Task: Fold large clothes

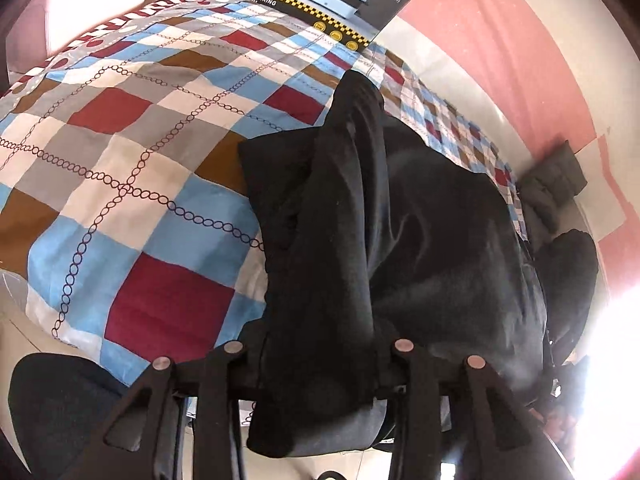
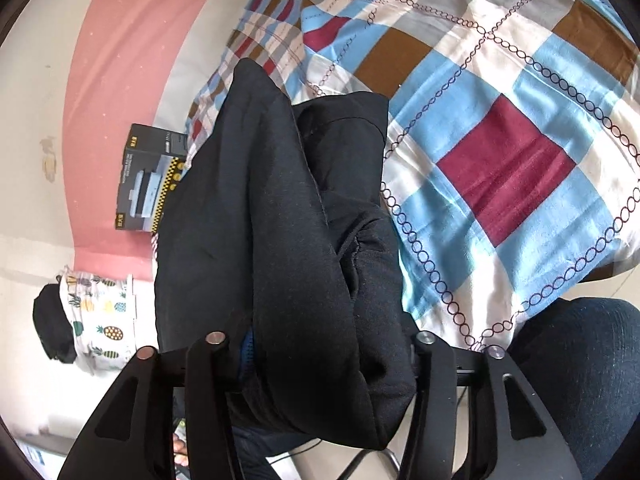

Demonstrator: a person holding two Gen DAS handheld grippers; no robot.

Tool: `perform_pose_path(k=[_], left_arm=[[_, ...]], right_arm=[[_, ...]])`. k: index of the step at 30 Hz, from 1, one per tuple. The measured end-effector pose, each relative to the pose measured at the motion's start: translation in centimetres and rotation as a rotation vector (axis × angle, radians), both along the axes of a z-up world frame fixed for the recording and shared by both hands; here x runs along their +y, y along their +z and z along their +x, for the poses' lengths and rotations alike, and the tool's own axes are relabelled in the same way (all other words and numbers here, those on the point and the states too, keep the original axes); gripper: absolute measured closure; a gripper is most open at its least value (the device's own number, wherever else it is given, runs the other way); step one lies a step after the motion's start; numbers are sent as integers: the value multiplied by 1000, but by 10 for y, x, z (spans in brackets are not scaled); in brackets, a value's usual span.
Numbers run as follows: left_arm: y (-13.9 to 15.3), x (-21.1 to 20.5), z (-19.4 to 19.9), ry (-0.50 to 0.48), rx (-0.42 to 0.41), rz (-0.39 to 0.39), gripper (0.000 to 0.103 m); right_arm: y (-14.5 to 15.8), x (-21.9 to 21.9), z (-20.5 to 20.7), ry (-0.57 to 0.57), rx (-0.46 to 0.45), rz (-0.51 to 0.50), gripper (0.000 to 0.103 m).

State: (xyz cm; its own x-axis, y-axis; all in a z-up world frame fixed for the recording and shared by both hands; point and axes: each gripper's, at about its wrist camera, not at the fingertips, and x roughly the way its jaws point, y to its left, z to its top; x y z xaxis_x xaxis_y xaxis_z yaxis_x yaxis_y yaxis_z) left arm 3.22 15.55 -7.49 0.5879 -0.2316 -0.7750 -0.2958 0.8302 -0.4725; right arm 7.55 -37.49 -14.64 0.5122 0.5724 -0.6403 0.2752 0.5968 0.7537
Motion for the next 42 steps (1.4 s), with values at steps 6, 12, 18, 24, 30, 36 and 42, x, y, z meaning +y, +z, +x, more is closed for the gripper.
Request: perform_pose_path(k=[6,12,18,24,30,36,42], left_arm=[[14,12,-12,8,33,29,55],[44,34,-18,20,-31,110,49],[45,36,60,-51,-58,133,42],[32,28,156,-117,-25,117,42],[5,19,216,-146,62,117,53],[39,13,214,-109,-116,208,82],[-19,15,243,-69,-38,201,81]], right_arm=[[11,-5,-9,34,4,-72,41],[38,-24,-21,9,-74,-208,40],[70,-16,39,76,-194,-296,39],[68,1,128,171,-218,-367,39],[39,4,193,211,-110,-291,45],[62,12,196,156,-204,-388,90],[8,26,223,135,-93,-463,89]])
